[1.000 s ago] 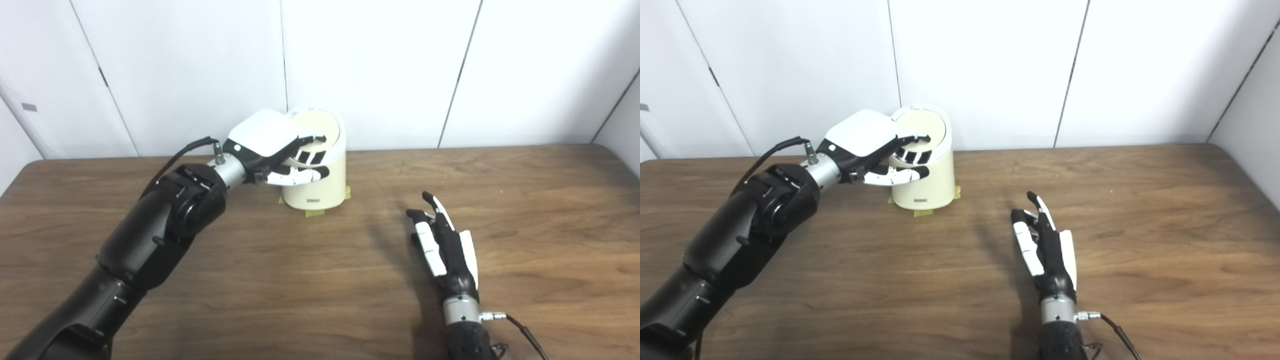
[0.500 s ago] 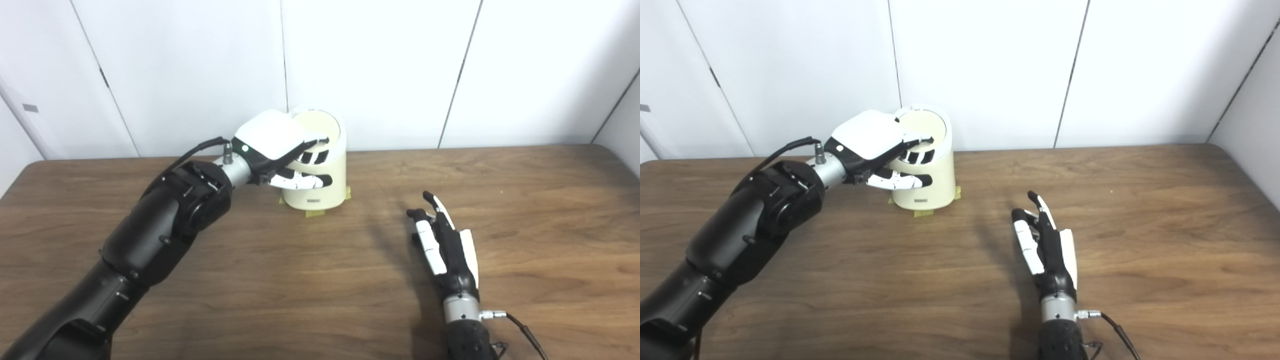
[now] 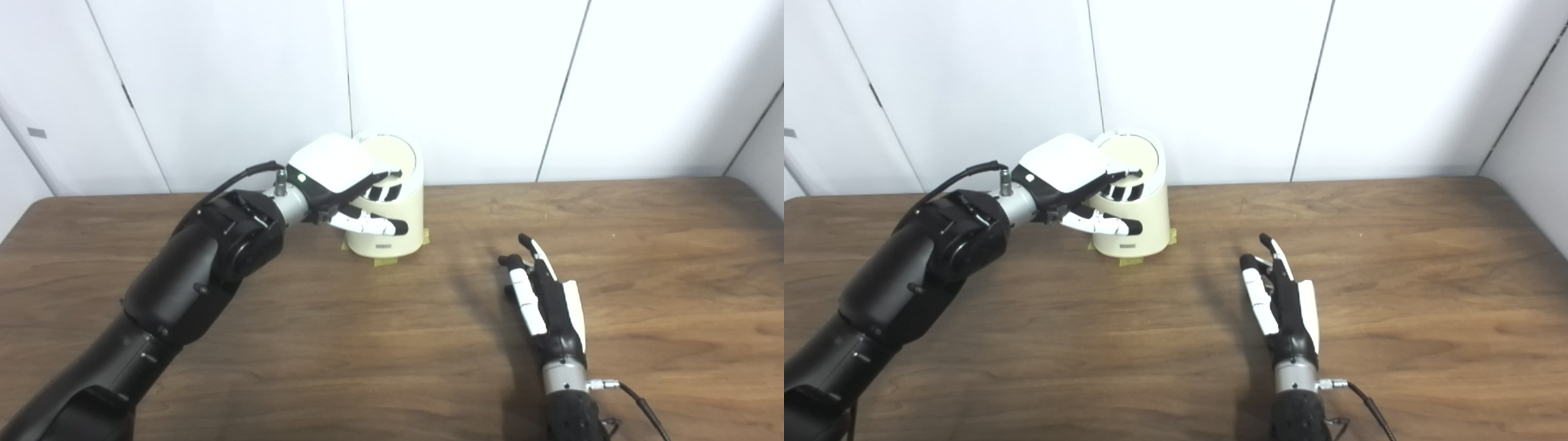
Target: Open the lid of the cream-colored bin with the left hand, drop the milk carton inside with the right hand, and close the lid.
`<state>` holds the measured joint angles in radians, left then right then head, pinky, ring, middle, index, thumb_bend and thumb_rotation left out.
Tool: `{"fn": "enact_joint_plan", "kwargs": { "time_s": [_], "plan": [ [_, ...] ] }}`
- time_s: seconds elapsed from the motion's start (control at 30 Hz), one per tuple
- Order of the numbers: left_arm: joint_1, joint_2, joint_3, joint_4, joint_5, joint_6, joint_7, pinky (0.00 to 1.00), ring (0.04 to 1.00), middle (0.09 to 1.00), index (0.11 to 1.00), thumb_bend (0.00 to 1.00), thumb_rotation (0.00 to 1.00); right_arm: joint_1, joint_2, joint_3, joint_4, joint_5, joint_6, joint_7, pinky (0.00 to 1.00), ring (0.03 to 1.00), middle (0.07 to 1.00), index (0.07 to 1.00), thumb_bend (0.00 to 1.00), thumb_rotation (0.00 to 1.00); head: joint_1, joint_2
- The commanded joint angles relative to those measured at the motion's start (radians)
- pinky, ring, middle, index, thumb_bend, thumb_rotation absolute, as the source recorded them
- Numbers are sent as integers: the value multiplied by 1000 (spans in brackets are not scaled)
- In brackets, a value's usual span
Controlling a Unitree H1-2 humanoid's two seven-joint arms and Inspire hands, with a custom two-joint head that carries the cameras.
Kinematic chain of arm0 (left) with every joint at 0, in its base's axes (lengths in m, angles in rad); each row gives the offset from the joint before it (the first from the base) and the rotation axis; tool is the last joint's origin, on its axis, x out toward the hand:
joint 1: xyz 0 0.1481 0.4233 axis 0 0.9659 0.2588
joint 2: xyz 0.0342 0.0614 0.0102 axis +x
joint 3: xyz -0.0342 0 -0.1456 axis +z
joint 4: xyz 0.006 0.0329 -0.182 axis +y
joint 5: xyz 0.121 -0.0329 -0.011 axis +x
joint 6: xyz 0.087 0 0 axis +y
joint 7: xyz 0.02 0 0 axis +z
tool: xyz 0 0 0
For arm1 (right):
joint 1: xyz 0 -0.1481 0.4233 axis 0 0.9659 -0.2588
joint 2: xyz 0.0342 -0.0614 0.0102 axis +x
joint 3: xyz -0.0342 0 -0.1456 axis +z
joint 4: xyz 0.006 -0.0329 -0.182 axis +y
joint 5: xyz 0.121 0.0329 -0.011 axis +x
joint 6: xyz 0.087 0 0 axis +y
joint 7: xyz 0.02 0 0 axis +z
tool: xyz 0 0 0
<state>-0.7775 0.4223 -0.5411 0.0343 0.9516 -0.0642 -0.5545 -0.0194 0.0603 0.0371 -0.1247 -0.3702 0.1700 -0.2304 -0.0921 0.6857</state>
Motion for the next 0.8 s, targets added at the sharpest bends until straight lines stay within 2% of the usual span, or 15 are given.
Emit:
{"fn": "enact_joint_plan", "kwargs": {
  "time_s": [0.0, 0.1, 0.17, 0.3, 0.57, 0.77],
  "plan": [
    [11, 23, -23, 8, -7, -10, -88, 900, 807, 810, 894, 694, 1000, -31, 5, -4, -31, -11, -8, -12, 926, 816, 746, 913, 399, 1000, -1, 1],
    [11, 22, -12, -7, -9, -3, -82, 932, 820, 807, 897, 669, 1000, -31, 5, -4, -31, -8, -11, -13, 926, 816, 746, 917, 398, 1000, -1, 2],
    [2, 18, 7, -27, -17, 23, -96, 947, 837, 818, 904, 651, 1000, -30, 7, -5, -35, -5, -8, -11, 928, 816, 746, 919, 398, 1000, -3, 3],
    [-24, 7, 57, -44, -54, 58, -100, 926, 842, 828, 912, 628, 1000, -28, 9, -4, -38, -6, -6, -11, 935, 818, 743, 914, 401, 1000, -4, 2],
    [-25, -38, 196, -118, -138, 135, -37, 932, 894, 887, 924, 570, 1000, -30, 6, -5, -38, -10, -5, -13, 914, 811, 741, 915, 399, 999, -7, 5],
    [-8, -54, 253, -146, -156, 156, 1, 878, 917, 912, 949, 563, 1000, -32, 5, -9, -32, -7, -7, -14, 902, 808, 743, 917, 413, 993, -6, 5]
  ]
}}
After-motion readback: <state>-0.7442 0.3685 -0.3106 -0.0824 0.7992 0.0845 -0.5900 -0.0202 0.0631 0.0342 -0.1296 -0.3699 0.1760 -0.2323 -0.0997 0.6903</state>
